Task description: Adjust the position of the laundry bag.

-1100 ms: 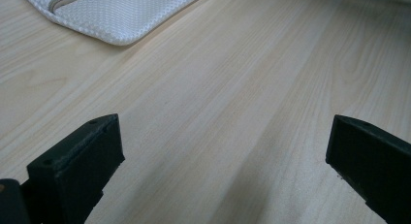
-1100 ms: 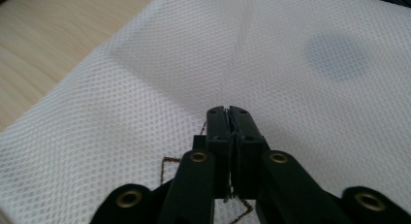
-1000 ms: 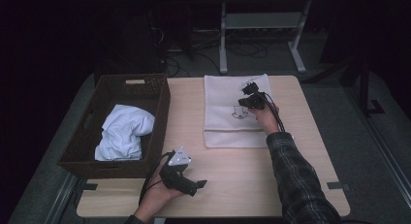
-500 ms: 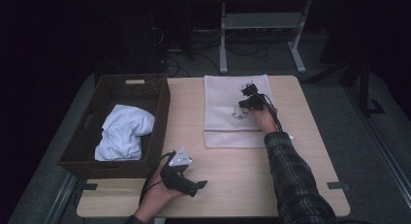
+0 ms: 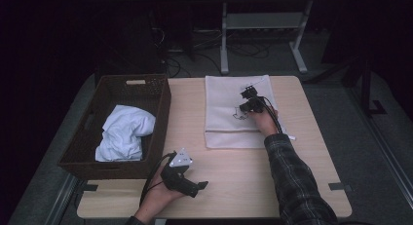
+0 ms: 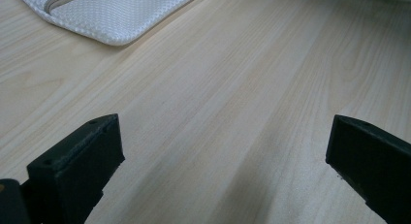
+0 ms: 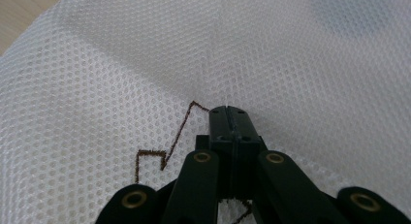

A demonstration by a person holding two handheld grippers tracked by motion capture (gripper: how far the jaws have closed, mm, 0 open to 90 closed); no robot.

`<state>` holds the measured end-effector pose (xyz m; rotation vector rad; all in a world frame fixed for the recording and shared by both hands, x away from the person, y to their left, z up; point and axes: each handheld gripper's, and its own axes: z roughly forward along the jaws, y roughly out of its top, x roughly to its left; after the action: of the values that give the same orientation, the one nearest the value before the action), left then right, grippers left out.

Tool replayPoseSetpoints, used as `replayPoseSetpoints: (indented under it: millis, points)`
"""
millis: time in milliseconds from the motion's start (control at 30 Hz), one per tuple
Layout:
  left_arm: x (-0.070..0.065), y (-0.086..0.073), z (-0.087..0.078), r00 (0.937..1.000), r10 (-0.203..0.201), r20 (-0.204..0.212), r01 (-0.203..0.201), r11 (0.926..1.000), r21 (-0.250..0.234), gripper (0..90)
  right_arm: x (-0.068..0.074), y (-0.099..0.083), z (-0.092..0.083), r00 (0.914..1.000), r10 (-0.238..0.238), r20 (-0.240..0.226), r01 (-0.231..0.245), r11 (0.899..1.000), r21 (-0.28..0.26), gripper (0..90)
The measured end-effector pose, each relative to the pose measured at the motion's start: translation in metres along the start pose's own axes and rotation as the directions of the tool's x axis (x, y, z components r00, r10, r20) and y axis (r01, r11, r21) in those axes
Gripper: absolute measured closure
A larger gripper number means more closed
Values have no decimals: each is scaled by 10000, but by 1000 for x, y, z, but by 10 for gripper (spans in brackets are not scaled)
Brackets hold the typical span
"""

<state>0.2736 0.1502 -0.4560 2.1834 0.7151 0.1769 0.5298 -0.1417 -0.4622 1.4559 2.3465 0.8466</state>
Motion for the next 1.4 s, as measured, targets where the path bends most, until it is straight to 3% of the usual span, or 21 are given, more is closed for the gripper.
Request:
replayPoseSetpoints:
  millis: [433,1400]
  points:
    - [0,-1,-1,10000,-12,-54,12,10000,15,0,7,-8,-8,9997,252,38,-253,9993,290,892]
    - [0,-1,-2,9999,23,-157,-21,10000,87,0,17,-44,-36,9999,104,-70,-101,9988,474,893]
